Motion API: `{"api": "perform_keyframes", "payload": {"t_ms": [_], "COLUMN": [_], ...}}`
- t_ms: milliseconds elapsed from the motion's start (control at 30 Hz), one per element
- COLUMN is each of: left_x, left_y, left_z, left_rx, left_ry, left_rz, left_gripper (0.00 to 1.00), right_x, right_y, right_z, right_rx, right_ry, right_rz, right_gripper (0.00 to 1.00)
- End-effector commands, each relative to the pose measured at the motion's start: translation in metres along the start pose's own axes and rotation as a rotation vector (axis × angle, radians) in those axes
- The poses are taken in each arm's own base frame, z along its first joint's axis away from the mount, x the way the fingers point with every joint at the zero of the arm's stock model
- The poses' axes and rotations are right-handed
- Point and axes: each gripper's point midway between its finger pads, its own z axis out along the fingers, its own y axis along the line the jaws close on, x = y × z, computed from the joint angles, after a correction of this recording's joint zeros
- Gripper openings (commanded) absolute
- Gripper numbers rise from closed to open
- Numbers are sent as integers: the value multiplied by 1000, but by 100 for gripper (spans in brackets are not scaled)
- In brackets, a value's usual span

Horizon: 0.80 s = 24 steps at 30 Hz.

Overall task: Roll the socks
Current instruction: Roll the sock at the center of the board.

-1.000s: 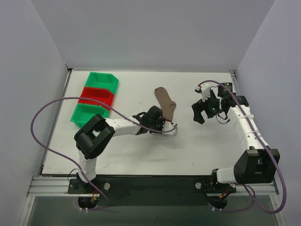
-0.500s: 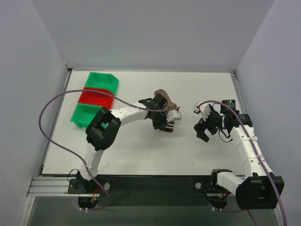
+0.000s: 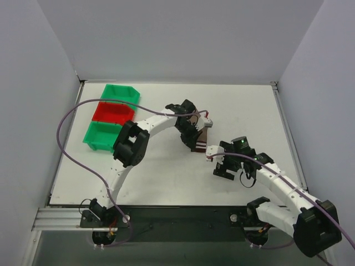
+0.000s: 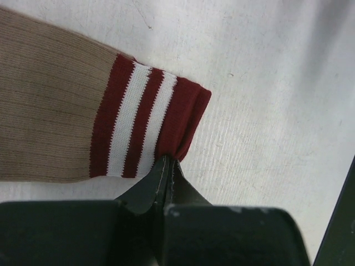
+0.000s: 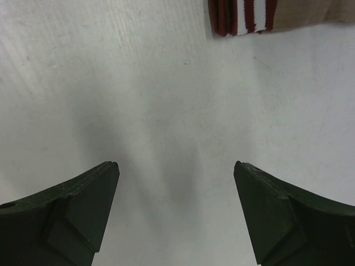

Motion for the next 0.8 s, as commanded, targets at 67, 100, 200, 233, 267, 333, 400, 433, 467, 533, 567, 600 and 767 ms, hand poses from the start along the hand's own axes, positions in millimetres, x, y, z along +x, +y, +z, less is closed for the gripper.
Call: {"api": "perform_keyframes", "payload": {"t_ms": [67, 100, 200, 233, 267, 333, 400, 433, 467, 533, 567, 600, 767], "left_x": [28, 28, 27, 27, 26, 24, 23, 23, 23, 23, 22, 22, 19], "left_y": [4, 5, 7, 8, 10, 12, 13, 15, 14, 15, 14, 14, 15], "left_z": [15, 16, 16, 16, 15, 16, 17, 18, 18, 18, 18, 18, 14], "left_rx": [4, -1, -14, -18, -23, -33, -37, -37, -36, -36, -34, -32, -28], "left_ry": [128, 128, 125, 125, 122, 117, 119, 118, 120, 121, 118, 117, 105], "left_rz": [-155, -155, -155, -157, -157, -153, -153, -152, -153, -153, -153, -150, -152], "left_gripper": [0, 0, 0, 0, 0, 0, 0, 0, 0, 0, 0, 0, 0], "right_x": [-29, -35, -40, -40, -40, -38, -44, -42, -44, -46, -47, -48, -44], "right_y": [-57, -63, -64, -63, -56, -53, -55, -53, -55, -51, -50, -49, -38], "right_z": [31, 35, 55, 61, 72, 85, 93, 99, 102, 108, 111, 112, 118], "right_rx": [214, 242, 235, 228, 203, 186, 212, 208, 218, 208, 206, 204, 170], "right_ry": [-30, -46, -23, -13, 10, 40, 39, 45, 39, 40, 40, 40, 57], "right_rz": [-79, -99, -153, -171, -192, -207, -227, -230, -234, -249, -256, -265, -282], "right_gripper": [81, 79, 76, 75, 72, 70, 66, 64, 60, 56, 54, 52, 43]}}
